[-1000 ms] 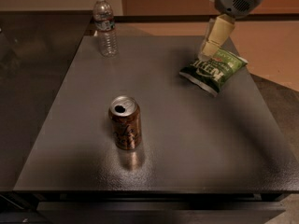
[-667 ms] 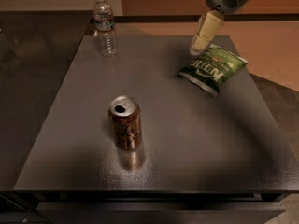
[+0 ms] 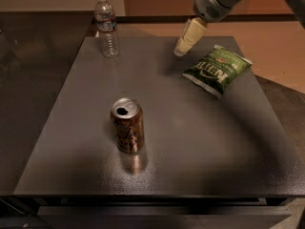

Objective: Move water bottle near orange can

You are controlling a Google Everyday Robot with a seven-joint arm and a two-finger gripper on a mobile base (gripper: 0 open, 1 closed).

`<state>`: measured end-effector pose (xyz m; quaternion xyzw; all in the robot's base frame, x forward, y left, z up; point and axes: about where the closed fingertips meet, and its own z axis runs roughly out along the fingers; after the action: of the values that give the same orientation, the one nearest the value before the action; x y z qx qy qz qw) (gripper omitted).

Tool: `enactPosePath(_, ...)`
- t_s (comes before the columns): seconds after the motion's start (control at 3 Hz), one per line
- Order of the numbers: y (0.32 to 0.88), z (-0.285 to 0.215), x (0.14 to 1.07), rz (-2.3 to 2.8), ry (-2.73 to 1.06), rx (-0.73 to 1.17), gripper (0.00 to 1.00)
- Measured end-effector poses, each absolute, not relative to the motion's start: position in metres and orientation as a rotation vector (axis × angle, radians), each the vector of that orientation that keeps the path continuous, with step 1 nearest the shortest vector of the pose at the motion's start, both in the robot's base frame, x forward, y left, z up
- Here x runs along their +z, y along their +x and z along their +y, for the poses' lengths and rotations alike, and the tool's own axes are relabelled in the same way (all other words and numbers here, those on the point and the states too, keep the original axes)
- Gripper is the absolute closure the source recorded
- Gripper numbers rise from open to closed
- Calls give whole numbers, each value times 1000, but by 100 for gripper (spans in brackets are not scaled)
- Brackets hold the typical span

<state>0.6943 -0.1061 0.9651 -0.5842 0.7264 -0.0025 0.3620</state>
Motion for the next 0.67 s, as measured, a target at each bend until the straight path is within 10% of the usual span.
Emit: enactPosePath(0.67,740,-67,949,1821,-1314,199,0)
